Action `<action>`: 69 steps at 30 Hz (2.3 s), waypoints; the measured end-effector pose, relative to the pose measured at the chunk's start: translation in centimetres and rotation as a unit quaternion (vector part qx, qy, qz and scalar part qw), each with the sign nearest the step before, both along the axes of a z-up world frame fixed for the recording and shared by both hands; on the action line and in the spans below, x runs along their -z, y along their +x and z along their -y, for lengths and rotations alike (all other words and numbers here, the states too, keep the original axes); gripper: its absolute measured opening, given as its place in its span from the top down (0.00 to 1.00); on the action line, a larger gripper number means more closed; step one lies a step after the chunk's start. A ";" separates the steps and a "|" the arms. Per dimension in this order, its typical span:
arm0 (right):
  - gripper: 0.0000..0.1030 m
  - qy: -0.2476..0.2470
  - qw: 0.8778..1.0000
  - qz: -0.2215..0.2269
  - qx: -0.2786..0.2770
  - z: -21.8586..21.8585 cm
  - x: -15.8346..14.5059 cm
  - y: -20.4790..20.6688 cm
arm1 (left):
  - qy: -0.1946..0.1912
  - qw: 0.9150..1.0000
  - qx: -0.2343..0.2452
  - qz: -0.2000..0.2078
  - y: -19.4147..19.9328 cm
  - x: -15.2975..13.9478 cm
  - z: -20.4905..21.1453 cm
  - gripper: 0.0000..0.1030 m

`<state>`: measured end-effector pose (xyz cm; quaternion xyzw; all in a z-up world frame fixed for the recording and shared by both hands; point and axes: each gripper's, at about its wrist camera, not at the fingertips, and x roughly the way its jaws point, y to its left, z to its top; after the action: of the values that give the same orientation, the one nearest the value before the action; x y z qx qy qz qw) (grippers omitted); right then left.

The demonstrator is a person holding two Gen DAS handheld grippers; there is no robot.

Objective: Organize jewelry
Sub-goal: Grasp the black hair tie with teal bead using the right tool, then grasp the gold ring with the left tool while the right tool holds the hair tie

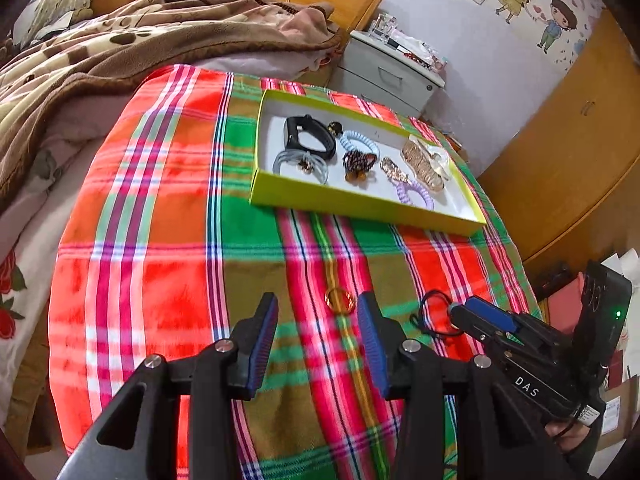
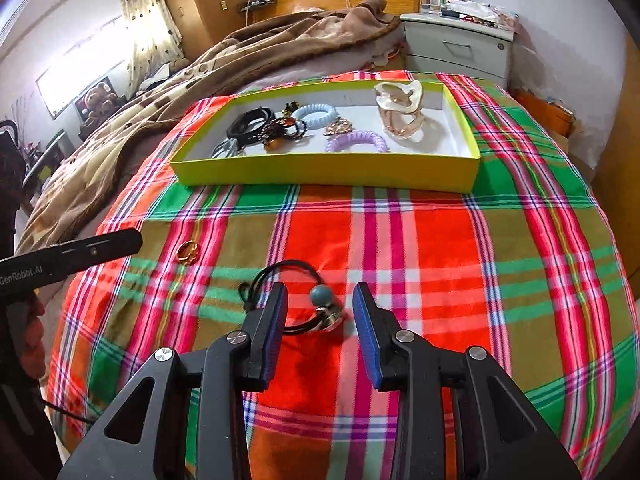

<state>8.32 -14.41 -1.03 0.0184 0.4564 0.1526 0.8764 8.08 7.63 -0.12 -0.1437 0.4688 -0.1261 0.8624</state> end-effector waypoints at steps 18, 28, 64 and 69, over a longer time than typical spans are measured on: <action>0.79 -0.055 0.998 0.022 0.011 -0.7 0.7 -1.5 | -0.003 1.000 0.006 -0.015 -0.8 1.1 0.3 0.58; 0.79 -0.028 0.999 0.032 0.019 0.3 0.3 -1.6 | 0.007 1.000 0.011 -0.017 -0.5 1.2 1.1 0.58; 0.79 0.017 0.997 0.065 0.049 3.2 -1.5 -1.5 | 0.171 0.984 0.039 0.031 1.2 1.9 6.6 0.78; 0.79 0.015 0.996 0.068 0.049 3.1 -1.6 -1.4 | 0.157 0.986 0.037 0.031 1.1 1.7 6.3 0.78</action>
<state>6.95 -17.54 0.60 0.0437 0.3922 0.1171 0.9113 9.23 1.37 -1.81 0.0149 0.4611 -0.0872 0.8829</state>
